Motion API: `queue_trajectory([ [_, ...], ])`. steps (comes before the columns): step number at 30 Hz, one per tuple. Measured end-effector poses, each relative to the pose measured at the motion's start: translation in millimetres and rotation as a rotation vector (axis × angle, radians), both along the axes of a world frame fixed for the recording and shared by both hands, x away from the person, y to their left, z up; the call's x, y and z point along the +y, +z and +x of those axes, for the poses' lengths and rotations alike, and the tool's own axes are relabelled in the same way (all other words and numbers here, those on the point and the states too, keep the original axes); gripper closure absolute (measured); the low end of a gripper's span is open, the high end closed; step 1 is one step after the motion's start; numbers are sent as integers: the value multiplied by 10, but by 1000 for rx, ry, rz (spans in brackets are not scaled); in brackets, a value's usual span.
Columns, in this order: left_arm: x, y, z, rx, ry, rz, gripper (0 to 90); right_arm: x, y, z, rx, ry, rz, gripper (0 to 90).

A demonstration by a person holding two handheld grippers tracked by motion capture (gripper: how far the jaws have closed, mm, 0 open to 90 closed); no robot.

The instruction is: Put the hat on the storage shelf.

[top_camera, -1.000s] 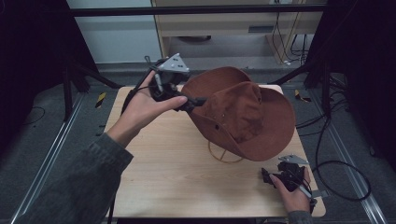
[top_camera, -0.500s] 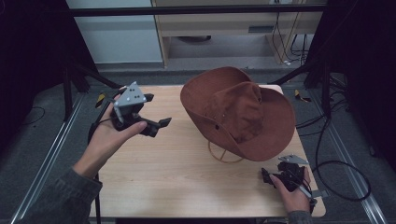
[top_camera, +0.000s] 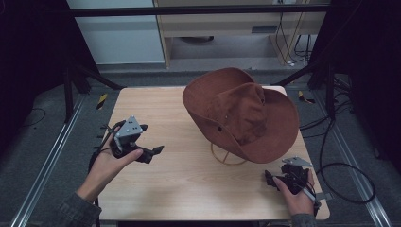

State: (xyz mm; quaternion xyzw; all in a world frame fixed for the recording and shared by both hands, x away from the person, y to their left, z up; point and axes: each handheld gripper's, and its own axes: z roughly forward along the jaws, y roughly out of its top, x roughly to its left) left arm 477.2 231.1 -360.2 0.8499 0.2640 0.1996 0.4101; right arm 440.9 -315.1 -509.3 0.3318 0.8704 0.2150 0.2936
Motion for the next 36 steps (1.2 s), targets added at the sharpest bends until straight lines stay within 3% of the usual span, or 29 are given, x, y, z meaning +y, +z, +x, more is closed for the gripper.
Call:
queue_trajectory([
  [3, 39, -165, 21, 23, 9, 7, 63, 0, 0, 0, 0, 0, 0, 5],
  [5, 98, -351, 41, 48, 27, 14, 60, 0, 0, 0, 0, 0, 0, 5],
  [7, 120, -411, 44, 59, 32, 13, 60, -1, 0, 1, -1, 2, 0, 5],
  [11, 204, -661, 40, 78, 61, 50, 59, 0, 0, 0, 0, -1, 0, 5],
  [15, 314, -865, 14, 117, 88, 31, 59, 0, 0, 0, 0, 0, 0, 5],
  [24, 574, -1102, -54, 136, 152, 36, 59, 0, 1, -2, 0, -1, -2, 5],
  [29, 694, -1195, -53, 159, 188, -10, 59, -1, 1, -1, 0, -1, -2, 5],
  [36, 800, -1274, -38, 165, 223, -30, 60, -1, 1, -1, -1, -1, -2, 5],
])
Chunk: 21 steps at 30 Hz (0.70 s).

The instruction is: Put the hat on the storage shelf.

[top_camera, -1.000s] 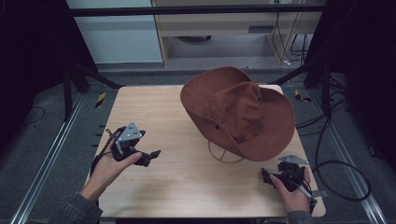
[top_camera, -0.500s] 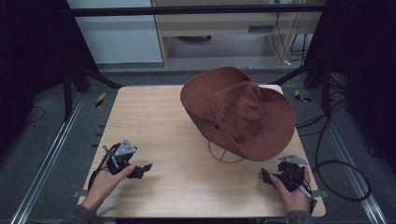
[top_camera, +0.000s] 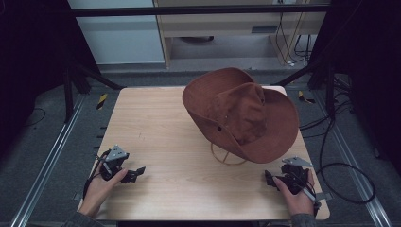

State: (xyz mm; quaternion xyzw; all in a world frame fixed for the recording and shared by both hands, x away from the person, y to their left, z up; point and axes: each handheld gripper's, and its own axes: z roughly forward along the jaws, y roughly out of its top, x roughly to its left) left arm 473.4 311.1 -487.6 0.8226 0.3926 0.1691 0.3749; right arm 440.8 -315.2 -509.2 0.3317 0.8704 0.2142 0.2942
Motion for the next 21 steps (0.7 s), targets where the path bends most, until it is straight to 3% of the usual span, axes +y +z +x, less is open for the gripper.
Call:
queue_trajectory([
  [10, 83, -119, 32, 22, 22, -28, 59, 0, 0, 0, 0, 0, 0, 5],
  [14, 95, -127, 42, 27, 30, -26, 59, 0, 0, 0, 0, 0, 0, 5],
  [16, 84, -129, 35, 17, 30, 6, 55, 0, -1, 1, 0, 1, 1, 5],
  [19, 91, -149, 43, 54, 46, -49, 56, 1, 0, 0, 1, 0, 1, 5],
  [21, 90, -168, 50, 54, 56, -7, 55, 0, 0, 0, 0, 0, 0, 5],
])
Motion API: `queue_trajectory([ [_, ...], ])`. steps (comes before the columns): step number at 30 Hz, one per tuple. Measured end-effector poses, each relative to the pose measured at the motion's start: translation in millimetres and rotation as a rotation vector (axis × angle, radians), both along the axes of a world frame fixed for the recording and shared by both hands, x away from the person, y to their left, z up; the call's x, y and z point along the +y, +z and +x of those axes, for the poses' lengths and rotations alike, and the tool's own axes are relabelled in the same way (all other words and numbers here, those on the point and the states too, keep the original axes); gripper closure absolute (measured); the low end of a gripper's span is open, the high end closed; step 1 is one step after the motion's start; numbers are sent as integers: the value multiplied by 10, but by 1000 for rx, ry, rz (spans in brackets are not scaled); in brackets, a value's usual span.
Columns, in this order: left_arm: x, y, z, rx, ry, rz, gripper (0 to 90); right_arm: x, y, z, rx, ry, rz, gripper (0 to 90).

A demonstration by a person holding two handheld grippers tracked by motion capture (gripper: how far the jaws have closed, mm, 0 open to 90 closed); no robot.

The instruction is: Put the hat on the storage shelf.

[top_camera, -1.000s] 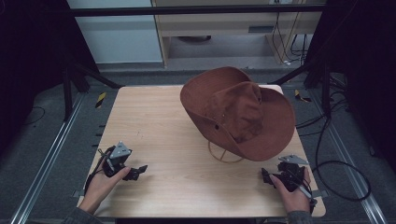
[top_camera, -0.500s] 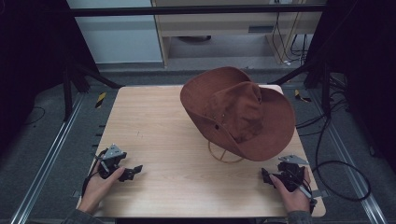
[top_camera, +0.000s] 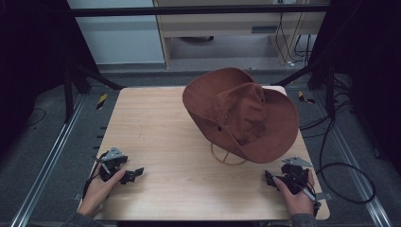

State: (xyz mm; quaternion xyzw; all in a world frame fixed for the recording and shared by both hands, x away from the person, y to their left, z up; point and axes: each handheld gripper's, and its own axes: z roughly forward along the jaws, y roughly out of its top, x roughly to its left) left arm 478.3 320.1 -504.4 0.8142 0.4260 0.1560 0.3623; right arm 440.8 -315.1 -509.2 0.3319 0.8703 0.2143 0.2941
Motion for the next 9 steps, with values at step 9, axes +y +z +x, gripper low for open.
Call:
queue_trajectory([
  [9, -43, -34, 10, -33, -42, 74, 11, -1, 1, -1, -1, 0, -2, 5],
])
